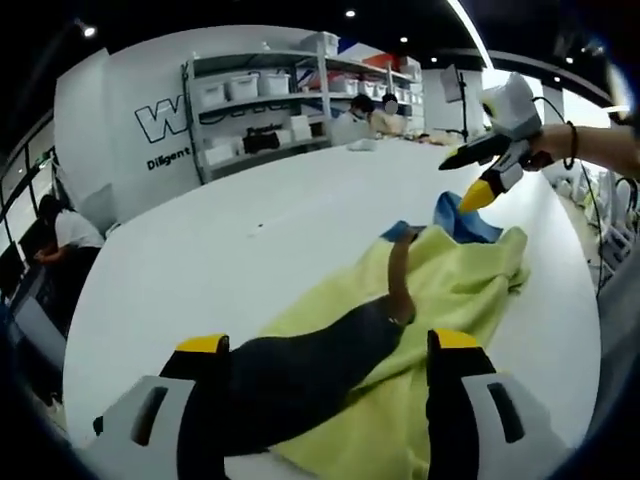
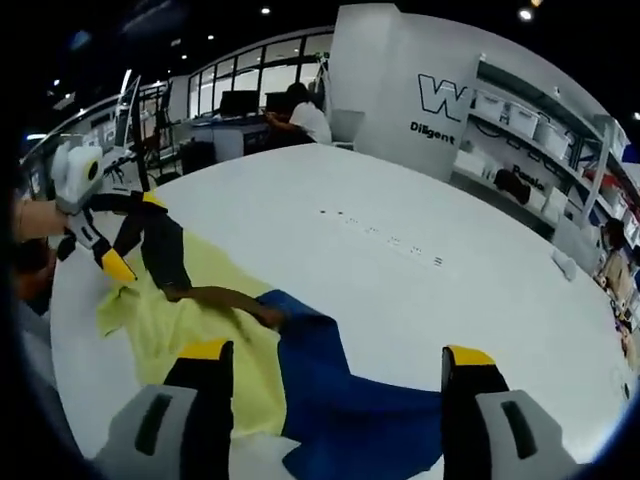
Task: Fold the garment on the visible template until the final outline fits inside the template.
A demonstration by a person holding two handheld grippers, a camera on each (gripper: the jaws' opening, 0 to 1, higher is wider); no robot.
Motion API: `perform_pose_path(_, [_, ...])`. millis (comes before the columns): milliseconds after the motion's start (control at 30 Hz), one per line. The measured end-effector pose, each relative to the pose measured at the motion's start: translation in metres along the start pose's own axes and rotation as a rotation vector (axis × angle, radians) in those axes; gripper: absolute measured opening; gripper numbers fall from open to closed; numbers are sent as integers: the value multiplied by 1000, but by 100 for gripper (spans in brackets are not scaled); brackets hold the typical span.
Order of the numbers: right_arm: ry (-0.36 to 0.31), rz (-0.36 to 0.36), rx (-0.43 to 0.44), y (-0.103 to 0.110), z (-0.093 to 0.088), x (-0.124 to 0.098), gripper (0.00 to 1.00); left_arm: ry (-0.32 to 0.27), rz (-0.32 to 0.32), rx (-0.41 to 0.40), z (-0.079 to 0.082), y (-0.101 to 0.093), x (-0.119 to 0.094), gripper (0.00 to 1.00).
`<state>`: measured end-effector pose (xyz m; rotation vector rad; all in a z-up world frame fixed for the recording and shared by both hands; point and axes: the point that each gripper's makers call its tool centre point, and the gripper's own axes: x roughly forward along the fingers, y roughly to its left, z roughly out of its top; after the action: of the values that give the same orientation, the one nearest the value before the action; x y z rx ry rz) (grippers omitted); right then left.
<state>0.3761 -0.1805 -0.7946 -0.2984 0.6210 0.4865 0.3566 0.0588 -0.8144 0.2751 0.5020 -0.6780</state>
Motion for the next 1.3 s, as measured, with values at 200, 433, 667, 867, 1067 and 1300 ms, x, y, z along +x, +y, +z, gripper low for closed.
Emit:
perform_pose_path(200, [-2,5,-8,3,1,4,76,7,-10,1,-1,-6,6,71])
perform_pose_path(433, [3,50,-42,19,7,30,66,61,-42,-4,-15,-19,22,54])
perform_pose_path(667, [27,75,-54,29,1,43,56,76,-61,-20,-21,-21,27,38])
perform_pose_path(867, [42,81,-56,30,-4,55,40,87,-64,-20,-25,-23,32,34])
perform_pose_path(1067, [42,94,-40,33,-6,64,31,90,-64,-15,-24,-20,34,25])
perform_pose_path(1300, [40,107,-33,37,-7,69,13,90,-70,-36,-24,-21,35,4])
